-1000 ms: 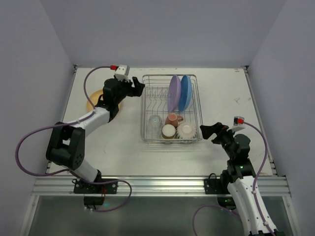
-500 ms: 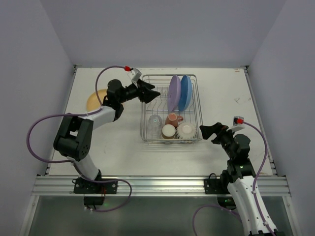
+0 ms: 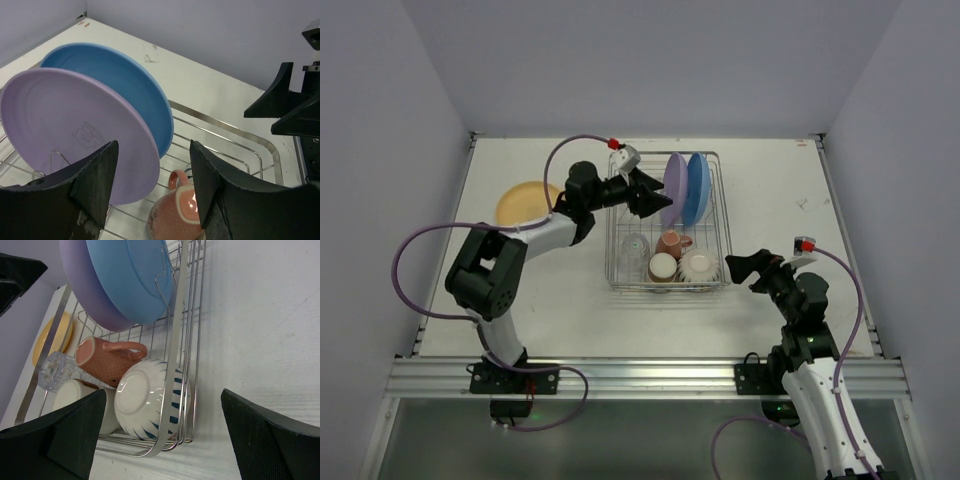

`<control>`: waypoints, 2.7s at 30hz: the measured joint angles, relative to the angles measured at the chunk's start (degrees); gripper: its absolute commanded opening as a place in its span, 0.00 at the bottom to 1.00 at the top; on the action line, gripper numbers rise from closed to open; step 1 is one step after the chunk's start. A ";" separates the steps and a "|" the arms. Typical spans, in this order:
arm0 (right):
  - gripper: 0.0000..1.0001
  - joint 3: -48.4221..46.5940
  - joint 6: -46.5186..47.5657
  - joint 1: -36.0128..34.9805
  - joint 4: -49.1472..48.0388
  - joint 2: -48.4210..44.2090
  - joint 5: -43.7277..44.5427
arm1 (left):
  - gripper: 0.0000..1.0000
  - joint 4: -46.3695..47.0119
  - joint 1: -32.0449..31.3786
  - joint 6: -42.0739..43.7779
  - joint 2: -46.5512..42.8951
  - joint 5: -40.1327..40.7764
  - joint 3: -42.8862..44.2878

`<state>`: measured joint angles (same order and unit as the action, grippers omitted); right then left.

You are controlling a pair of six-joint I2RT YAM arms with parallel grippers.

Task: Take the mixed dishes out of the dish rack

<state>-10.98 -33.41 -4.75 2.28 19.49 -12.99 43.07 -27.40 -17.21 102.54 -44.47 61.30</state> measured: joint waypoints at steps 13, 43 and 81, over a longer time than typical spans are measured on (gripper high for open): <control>0.99 0.00 0.02 -0.02 -0.07 -0.02 -0.02 | 0.59 -5.29 -1.92 0.31 6.25 4.22 4.87; 0.99 0.00 0.02 0.00 -0.13 0.00 -0.02 | 0.36 -10.08 -4.50 1.49 9.97 3.80 9.64; 0.99 0.00 0.02 0.00 -0.17 0.13 -0.02 | 0.00 -10.56 -4.24 0.20 5.88 -0.28 9.09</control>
<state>-10.98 -33.39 -4.75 2.11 19.62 -13.02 32.51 -31.64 -17.02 108.42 -44.75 70.39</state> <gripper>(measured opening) 0.989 0.028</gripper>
